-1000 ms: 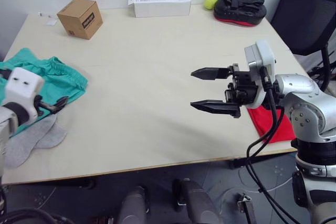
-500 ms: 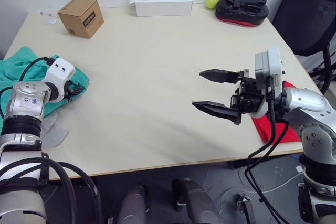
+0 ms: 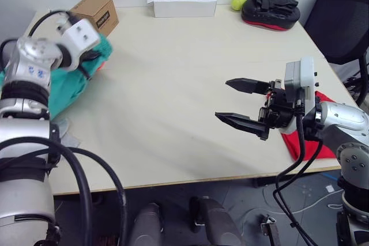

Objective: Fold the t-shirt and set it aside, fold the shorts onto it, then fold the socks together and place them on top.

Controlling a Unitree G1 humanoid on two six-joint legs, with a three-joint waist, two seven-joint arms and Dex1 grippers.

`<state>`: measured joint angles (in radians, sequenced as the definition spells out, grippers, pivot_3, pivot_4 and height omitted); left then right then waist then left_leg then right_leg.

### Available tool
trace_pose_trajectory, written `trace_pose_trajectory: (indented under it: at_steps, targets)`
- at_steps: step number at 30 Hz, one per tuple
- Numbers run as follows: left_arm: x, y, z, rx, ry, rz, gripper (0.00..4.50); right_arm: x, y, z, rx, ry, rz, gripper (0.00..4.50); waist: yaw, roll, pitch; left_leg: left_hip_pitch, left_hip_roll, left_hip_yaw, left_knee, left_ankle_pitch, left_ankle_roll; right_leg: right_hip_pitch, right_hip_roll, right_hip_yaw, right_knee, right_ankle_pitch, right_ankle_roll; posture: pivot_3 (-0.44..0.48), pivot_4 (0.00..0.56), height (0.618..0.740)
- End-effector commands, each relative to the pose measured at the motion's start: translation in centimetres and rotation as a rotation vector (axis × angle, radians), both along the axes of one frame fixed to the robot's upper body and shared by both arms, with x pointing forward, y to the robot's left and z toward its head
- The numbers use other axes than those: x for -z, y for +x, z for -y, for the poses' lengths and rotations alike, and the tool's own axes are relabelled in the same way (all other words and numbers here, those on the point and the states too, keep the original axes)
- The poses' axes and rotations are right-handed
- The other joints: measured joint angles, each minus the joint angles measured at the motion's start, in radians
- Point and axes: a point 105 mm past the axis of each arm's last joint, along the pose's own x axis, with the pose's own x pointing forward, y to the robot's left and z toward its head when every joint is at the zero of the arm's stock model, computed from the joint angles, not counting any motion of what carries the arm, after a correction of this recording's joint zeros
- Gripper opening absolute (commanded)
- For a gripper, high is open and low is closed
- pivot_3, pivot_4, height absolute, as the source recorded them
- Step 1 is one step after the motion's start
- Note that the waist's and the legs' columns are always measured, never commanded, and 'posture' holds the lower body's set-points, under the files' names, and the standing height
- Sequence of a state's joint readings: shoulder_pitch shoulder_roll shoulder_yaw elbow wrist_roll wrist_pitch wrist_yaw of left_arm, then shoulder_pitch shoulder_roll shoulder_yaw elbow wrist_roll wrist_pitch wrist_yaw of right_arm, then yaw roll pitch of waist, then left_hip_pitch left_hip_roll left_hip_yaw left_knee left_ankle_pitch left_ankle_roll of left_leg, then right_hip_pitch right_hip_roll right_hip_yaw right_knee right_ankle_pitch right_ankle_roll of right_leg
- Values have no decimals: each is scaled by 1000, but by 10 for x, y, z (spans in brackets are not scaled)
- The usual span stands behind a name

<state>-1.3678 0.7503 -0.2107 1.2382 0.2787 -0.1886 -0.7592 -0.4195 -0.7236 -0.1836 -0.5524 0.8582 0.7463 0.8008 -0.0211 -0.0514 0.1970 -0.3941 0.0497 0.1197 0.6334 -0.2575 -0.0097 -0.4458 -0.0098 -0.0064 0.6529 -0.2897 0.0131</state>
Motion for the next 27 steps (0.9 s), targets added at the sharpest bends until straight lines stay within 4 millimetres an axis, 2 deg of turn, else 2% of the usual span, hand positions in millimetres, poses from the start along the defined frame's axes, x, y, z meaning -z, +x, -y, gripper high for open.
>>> trace_pose_trajectory:
  at_steps: [1, 2, 5, 6, 9, 13, 15, 18, 23, 27]
  targets:
    - [-24, -3, 51, 238, 43, 31, 25, -10, -8, 4, 8, -3, 49, 4500, -1, 0, 0, 0, 0, 0, 0, 0, 0, 0, 0, 0, 0, 0, 0, 0, 150, 740]
    - [-24, -6, 69, 316, 43, 15, 25, -9, -9, 4, 8, -9, 48, 4500, -2, 0, 0, 0, 0, 1, 0, 0, 0, 0, 0, 0, 0, 0, 0, 0, 150, 740]
    - [-7, -27, 134, 651, 79, -94, 25, -6, -12, 6, 10, -45, 60, 4500, -3, 0, 0, 0, 0, 0, 1, 0, 0, 0, 0, 0, 1, -1, 1, 0, 150, 740]
    - [-1, -34, 147, 723, 81, -124, 25, -5, -13, 6, 14, -53, 63, 4500, -4, 0, 0, 0, 0, 0, 1, 0, -1, 0, 0, 0, 1, -1, 1, 0, 150, 740]
    - [22, -55, 176, 868, 104, -218, 25, -4, -13, 9, 28, -68, 64, 4500, -18, 0, 0, 1, 1, 1, 2, 2, -3, 0, 1, 2, 2, -1, 1, 0, 150, 740]
    - [52, -81, 200, 885, 70, -351, 25, -3, -13, 12, 42, -76, 62, 4500, -37, 1, 0, 5, 1, 2, 2, 3, -5, 0, 3, 5, 8, -2, 2, 0, 150, 740]
    - [63, -95, 208, 863, 25, -416, 25, -1, -14, 13, 47, -91, 63, 4500, -37, 1, 0, 6, 1, 0, 2, 4, -6, 0, 4, 6, 11, -2, 2, 0, 150, 740]
    - [75, -113, 207, 829, 0, -504, 25, 5, -15, 14, 47, -150, 77, 4500, -35, 1, 0, 6, 1, -2, 2, 8, -9, 0, 5, 6, 12, -2, 2, 0, 150, 740]
    - [86, -125, 209, 752, -118, -575, 25, 17, -15, 14, 38, -222, 101, 4500, -33, 1, 0, 6, 0, -2, 2, 8, -8, 1, 4, 6, 12, -3, 3, 0, 150, 740]
    - [78, -131, 209, 732, -195, -592, 901, 22, -14, 12, 24, -268, 131, 4500, -32, 1, 0, 6, 0, -3, 2, 8, -9, 1, 4, 6, 12, -3, 3, 0, 150, 740]
